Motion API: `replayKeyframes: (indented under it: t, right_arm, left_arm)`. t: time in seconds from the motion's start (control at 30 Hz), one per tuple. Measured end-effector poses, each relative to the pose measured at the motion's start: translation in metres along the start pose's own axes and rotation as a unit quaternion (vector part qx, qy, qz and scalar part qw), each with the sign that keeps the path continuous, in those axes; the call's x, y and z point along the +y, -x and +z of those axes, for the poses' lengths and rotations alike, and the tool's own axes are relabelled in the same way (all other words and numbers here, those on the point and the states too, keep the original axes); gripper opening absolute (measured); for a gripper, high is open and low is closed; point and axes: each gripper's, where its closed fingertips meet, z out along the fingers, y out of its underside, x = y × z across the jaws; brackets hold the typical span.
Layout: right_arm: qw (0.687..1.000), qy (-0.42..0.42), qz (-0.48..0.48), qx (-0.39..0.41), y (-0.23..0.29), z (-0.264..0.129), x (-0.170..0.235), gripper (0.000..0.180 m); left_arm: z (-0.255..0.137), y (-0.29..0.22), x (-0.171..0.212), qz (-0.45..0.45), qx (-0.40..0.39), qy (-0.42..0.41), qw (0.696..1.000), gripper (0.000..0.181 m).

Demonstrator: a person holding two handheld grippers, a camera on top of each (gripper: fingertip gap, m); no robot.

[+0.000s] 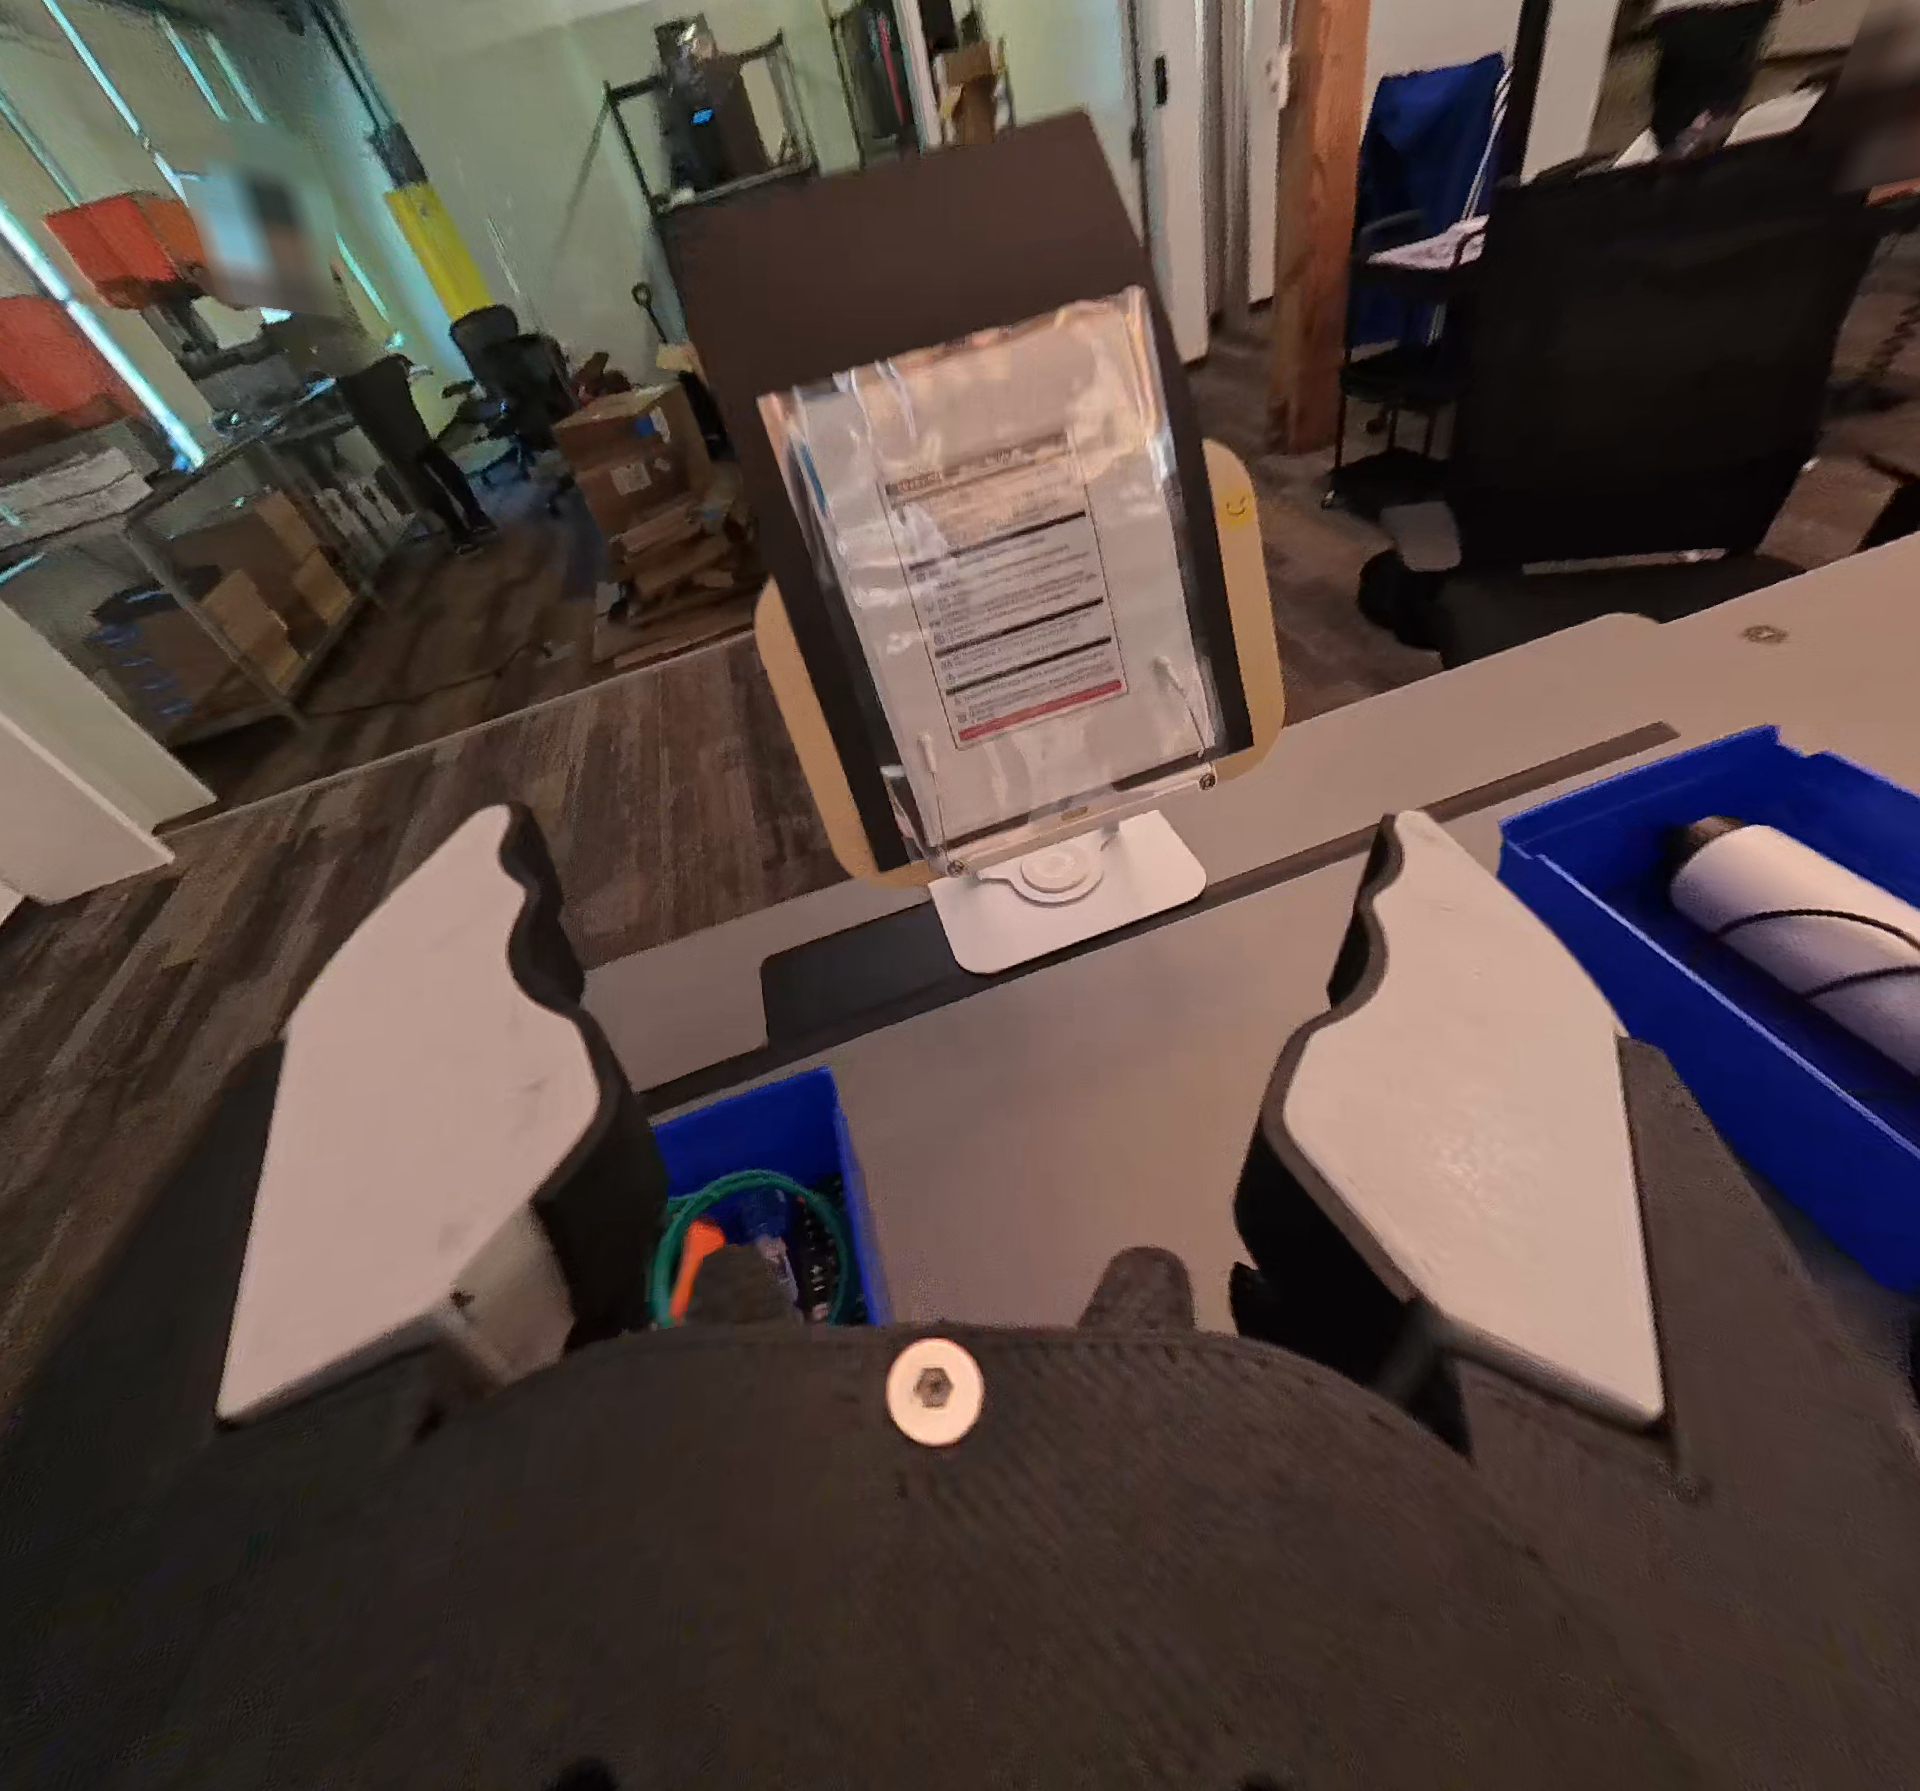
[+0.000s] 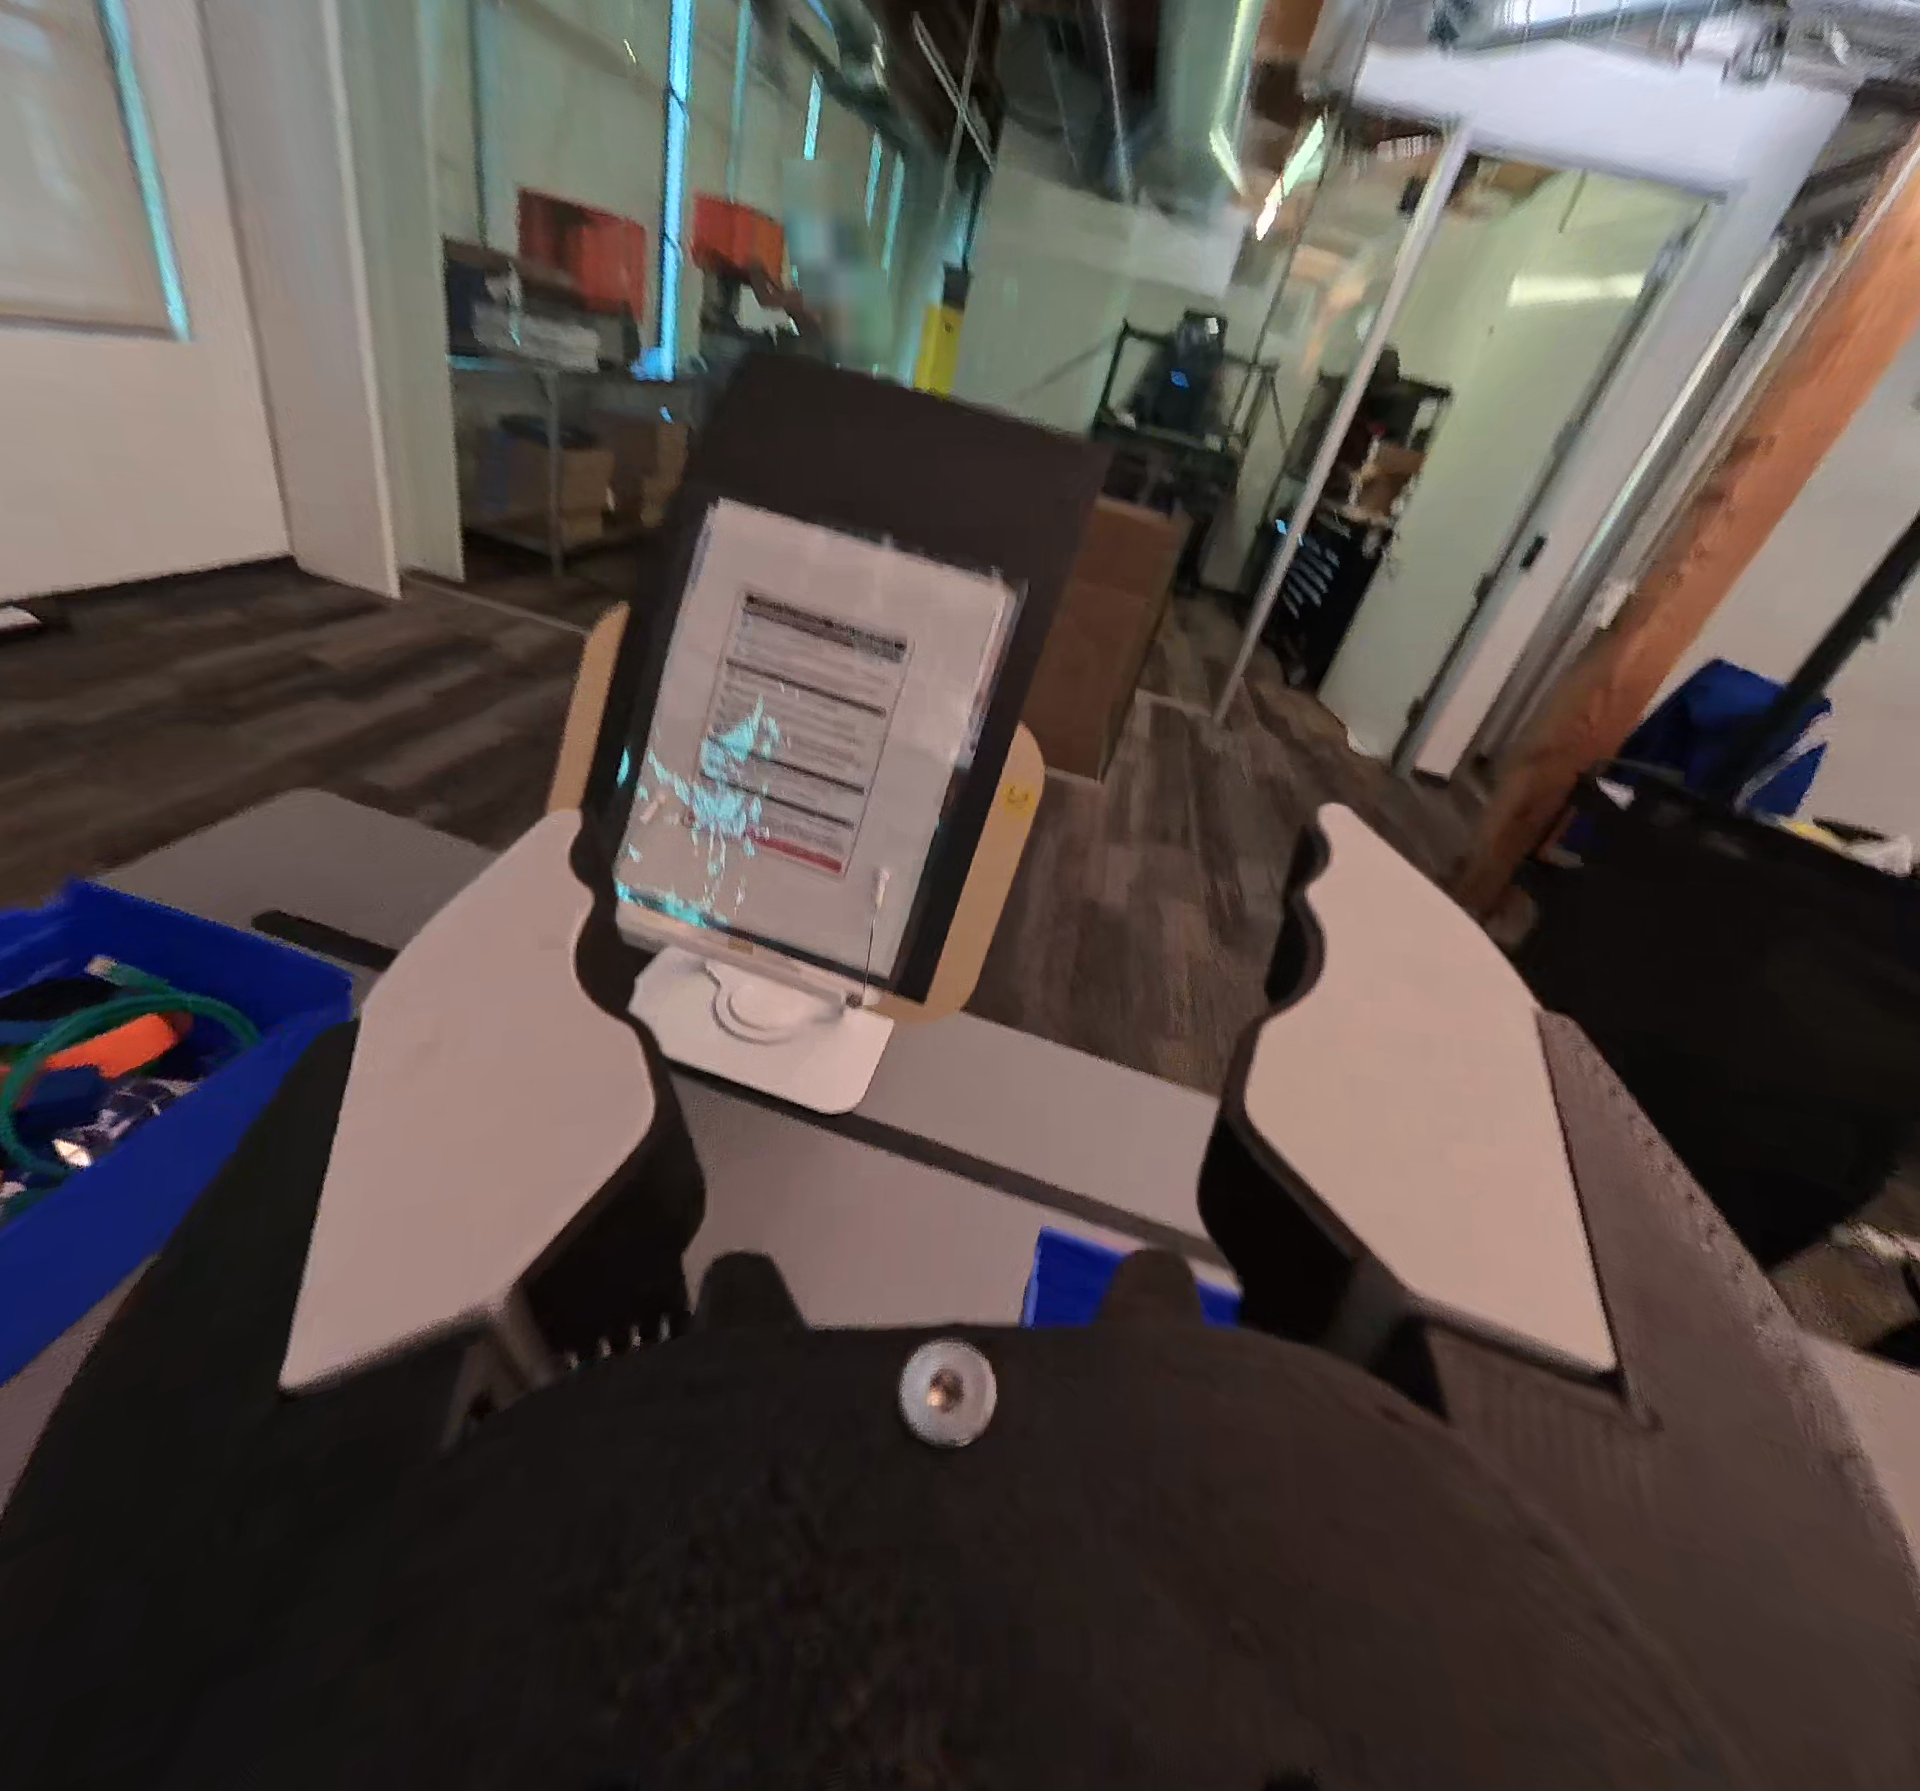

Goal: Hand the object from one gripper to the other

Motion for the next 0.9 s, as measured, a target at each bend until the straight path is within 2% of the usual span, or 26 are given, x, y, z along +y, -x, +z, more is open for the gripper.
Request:
replayKeyframes:
  t: [0.1,0.23,0.33,0.4,0.47,0.53,0.63,0.77,0.9]
  right_arm:
    - [0.998,0.057,0.011,0.027,0.020,0.034,0.056,0.131]
    - [0.991,0.115,0.052,0.048,0.050,0.056,0.167,0.133]
    - [0.977,0.197,0.074,0.042,0.077,0.061,0.276,0.134]
    - [0.961,0.262,0.076,0.039,0.092,0.059,0.342,0.136]
    - [0.947,0.307,0.091,0.040,0.104,0.056,0.391,0.136]
    - [0.936,0.332,0.104,0.045,0.112,0.055,0.421,0.137]
    - [0.927,0.359,0.097,0.049,0.122,0.056,0.441,0.136]
    - [0.907,0.405,0.111,0.043,0.138,0.058,0.458,0.134]
    - [0.899,0.413,0.134,0.051,0.143,0.060,0.460,0.129]
  left_arm:
    - [0.054,-0.023,0.047,-0.020,-0.025,0.033,0.999,0.142]
    - [0.110,-0.063,0.186,-0.063,-0.031,0.165,0.984,0.143]
    - [0.131,-0.075,0.282,-0.066,-0.060,0.226,0.970,0.142]
    - [0.136,-0.077,0.326,-0.079,-0.072,0.255,0.961,0.142]
    - [0.137,-0.087,0.360,-0.111,-0.061,0.289,0.949,0.143]
    - [0.137,-0.097,0.386,-0.143,-0.049,0.319,0.935,0.145]
    - [0.136,-0.109,0.409,-0.170,-0.036,0.349,0.921,0.143]
    - [0.136,-0.110,0.413,-0.145,-0.057,0.343,0.926,0.143]
    - [0.136,-0.110,0.413,-0.148,-0.063,0.343,0.926,0.143]
